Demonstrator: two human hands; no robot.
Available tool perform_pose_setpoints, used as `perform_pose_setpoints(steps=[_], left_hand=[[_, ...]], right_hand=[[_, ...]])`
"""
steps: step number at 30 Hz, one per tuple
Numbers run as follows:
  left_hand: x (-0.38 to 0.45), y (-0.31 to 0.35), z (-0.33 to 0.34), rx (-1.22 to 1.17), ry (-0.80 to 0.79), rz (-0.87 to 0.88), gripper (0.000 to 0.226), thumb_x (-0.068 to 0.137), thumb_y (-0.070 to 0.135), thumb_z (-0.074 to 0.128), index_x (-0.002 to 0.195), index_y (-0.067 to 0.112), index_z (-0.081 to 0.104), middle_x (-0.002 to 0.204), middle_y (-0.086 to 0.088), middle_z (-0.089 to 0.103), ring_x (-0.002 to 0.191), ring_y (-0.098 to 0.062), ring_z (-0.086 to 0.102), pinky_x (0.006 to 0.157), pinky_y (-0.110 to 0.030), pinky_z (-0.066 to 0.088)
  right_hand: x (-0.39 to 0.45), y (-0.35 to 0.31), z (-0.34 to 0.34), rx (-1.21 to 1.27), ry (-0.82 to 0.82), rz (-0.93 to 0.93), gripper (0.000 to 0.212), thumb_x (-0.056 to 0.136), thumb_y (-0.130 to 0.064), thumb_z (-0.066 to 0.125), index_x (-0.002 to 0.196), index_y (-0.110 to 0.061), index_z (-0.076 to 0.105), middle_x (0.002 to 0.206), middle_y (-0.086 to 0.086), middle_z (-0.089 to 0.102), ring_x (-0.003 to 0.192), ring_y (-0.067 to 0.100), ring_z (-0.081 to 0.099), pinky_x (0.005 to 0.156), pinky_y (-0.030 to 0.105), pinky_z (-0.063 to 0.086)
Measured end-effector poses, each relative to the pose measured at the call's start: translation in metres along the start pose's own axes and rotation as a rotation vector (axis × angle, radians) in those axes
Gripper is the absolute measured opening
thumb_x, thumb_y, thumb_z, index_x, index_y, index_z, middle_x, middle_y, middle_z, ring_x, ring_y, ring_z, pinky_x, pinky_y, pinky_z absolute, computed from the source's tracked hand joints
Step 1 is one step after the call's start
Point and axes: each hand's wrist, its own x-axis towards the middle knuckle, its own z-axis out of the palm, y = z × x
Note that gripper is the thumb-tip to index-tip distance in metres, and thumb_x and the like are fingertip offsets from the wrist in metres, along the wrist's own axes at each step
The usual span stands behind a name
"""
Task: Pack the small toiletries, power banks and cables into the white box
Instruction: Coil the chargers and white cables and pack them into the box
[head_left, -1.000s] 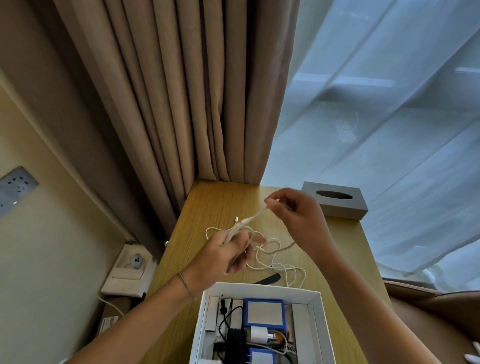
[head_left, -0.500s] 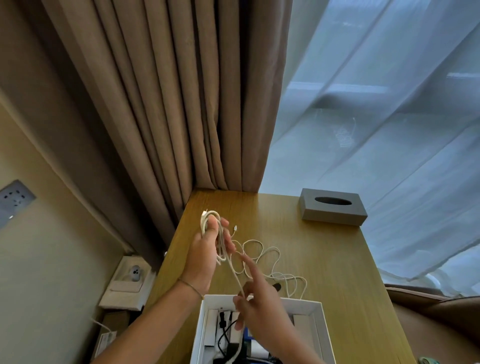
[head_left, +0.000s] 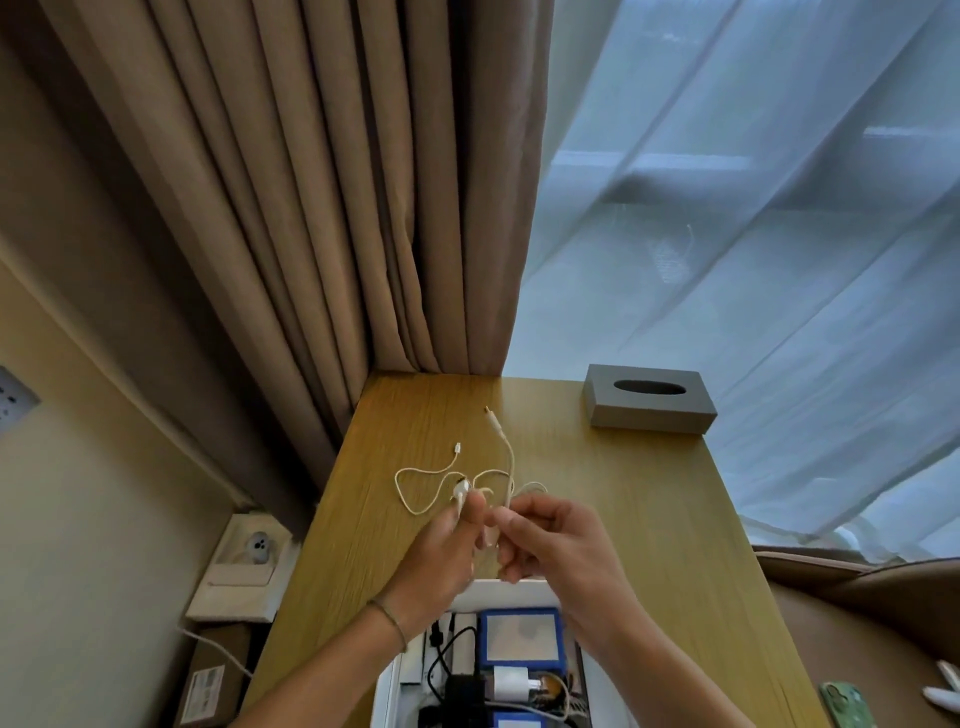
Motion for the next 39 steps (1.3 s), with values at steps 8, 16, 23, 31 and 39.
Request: perform_pose_setpoints(steps=[8, 16, 23, 31, 39], left_hand=[[-0.008, 0.012, -0.004, 0.227, -0.343, -0.029, 0.014, 0.09, 0.035, 0.068, 0.084, 0.026, 0.059, 0.071, 0.008, 0.051, 0.064, -0.013, 0.045, 0.062, -0.028, 0.04], [-0.013, 0.021, -0.016, 0.067, -0.514, -0.228, 0.016, 0.098, 0.015, 0.055, 0.088, 0.015, 0.067, 0.072, -0.004, 0.055, 0.057, -0.013, 0.046, 0.049, -0.021, 0.037], [-0.008, 0.023, -0.014, -0.03, -0.476, -0.321, 0.015, 0.082, 0.007, 0.047, 0.089, -0.001, 0.058, 0.081, -0.02, 0.065, 0.067, -0.028, 0.062, 0.06, -0.032, 0.053], [-0.007, 0.014, 0.001, 0.43, -0.279, -0.256, 0.028, 0.091, 0.019, 0.042, 0.063, 0.018, 0.042, 0.063, -0.001, 0.04, 0.06, -0.019, 0.034, 0.063, -0.038, 0.03], [-0.029, -0.029, 0.005, 0.356, -0.118, -0.124, 0.023, 0.087, 0.047, 0.07, 0.092, 0.024, 0.071, 0.081, -0.01, 0.07, 0.067, -0.012, 0.058, 0.063, -0.031, 0.05]], right_hand=[[0.005, 0.005, 0.0, -0.361, 0.125, -0.107, 0.016, 0.084, -0.021, 0.081, 0.071, -0.016, 0.074, 0.07, 0.007, 0.074, 0.065, 0.023, 0.072, 0.067, 0.039, 0.062], [0.005, 0.017, -0.016, -0.983, 0.011, -0.356, 0.044, 0.088, -0.062, 0.052, 0.127, -0.041, 0.058, 0.121, -0.027, 0.056, 0.112, -0.004, 0.052, 0.095, 0.018, 0.044], [-0.002, 0.03, -0.015, -0.965, -0.084, -0.26, 0.028, 0.098, -0.048, 0.047, 0.112, -0.03, 0.063, 0.093, -0.013, 0.07, 0.081, 0.005, 0.065, 0.076, 0.034, 0.058], [-0.01, 0.042, -0.011, -1.202, 0.056, -0.367, 0.017, 0.1, -0.035, 0.055, 0.1, -0.022, 0.065, 0.082, -0.009, 0.068, 0.067, 0.012, 0.061, 0.062, 0.035, 0.054], [-0.015, 0.062, -0.028, -1.165, -0.05, -0.14, 0.017, 0.101, -0.024, 0.055, 0.094, -0.015, 0.068, 0.079, -0.002, 0.071, 0.068, 0.016, 0.065, 0.068, 0.04, 0.056]])
